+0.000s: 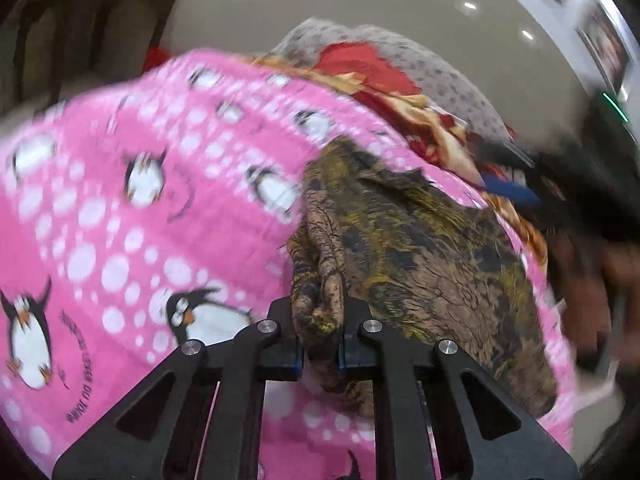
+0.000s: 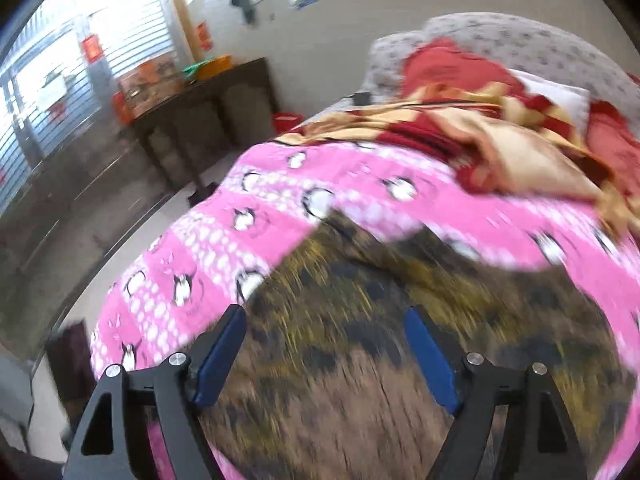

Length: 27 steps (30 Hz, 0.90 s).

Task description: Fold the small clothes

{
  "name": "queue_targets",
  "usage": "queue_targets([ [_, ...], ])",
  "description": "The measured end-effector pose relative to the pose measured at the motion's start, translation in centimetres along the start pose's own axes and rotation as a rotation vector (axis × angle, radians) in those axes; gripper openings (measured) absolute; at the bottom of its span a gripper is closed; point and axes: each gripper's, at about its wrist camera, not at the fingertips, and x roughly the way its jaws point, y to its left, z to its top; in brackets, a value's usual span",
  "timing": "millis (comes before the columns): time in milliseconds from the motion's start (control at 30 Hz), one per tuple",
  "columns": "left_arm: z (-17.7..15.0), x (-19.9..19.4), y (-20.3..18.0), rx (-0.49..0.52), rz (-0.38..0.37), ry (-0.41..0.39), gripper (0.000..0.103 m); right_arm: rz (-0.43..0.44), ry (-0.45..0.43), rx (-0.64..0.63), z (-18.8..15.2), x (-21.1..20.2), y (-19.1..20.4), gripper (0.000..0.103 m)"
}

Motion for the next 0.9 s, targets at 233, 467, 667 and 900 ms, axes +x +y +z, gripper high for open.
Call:
queue_targets([
  [233,0.2,-0.6,-3.3,0.186,-0.041,-0.046,0.009,0.139,0.168,0.114,4.7,9.0,0.2,0.079],
  [467,0.6,-0.8,-5.0,0.219,-0.115,-0.052,0.009,0.054,0.299,-0.071,6.1,13.7,3.7,0.079],
  [667,0.8,-0.6,-6.4,0.231,-0.149,-0.062,0.009,-0.114,0.366,-0.151,6.4,15.2,3.5,0.035],
  [900,0.4,-1.7,-8.4,0.236,-0.204,-0.058,0.009,-0.063,0.259,-0.017,6.4,10.1,-0.5,0.011],
])
